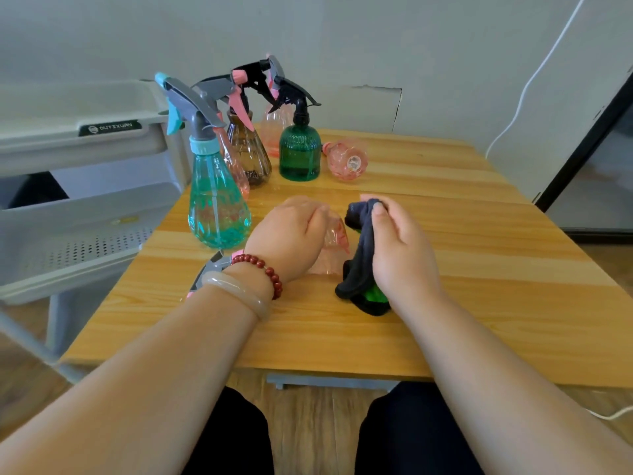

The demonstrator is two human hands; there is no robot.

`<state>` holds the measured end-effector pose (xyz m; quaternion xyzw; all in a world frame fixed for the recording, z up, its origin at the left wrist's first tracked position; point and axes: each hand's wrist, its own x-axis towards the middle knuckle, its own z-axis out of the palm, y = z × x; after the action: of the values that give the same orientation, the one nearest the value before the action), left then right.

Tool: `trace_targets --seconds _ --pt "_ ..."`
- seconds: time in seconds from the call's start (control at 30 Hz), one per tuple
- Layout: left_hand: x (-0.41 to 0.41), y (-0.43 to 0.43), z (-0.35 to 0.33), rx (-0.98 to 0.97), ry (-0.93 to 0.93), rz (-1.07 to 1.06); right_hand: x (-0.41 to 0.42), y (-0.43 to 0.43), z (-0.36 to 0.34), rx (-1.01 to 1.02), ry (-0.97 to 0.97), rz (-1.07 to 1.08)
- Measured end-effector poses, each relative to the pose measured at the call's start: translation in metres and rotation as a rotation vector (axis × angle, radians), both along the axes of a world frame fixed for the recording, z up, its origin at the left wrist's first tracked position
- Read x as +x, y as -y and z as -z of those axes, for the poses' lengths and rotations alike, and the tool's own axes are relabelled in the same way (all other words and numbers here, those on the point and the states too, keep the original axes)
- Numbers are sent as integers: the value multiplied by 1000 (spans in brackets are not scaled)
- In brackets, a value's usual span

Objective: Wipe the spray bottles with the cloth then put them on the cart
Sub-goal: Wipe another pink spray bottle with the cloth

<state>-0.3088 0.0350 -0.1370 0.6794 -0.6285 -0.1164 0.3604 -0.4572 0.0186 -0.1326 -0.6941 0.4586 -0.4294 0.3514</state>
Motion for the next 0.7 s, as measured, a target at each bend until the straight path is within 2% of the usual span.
trace_targets --seconds 0.1,0.27,0.4,0.47,0.57,0.7 --pt "3 -3 -1 -107 -112 7 7 3 -4 -44 -69 -72" --pt "15 -18 -3 -295 -211 -86 14 10 -4 -115 -285 -365" --pt "29 -34 -3 -204 -70 -98 16 16 -12 -336 -640 -377" --pt "36 -41 -4 -147 7 -82 19 14 -19 -403 -756 -405" --pt "44 -49 -6 -110 41 -95 25 14 -21 -404 -857 -485" --pt "51 -58 -11 -133 46 -155 25 16 -18 -381 -908 -436"
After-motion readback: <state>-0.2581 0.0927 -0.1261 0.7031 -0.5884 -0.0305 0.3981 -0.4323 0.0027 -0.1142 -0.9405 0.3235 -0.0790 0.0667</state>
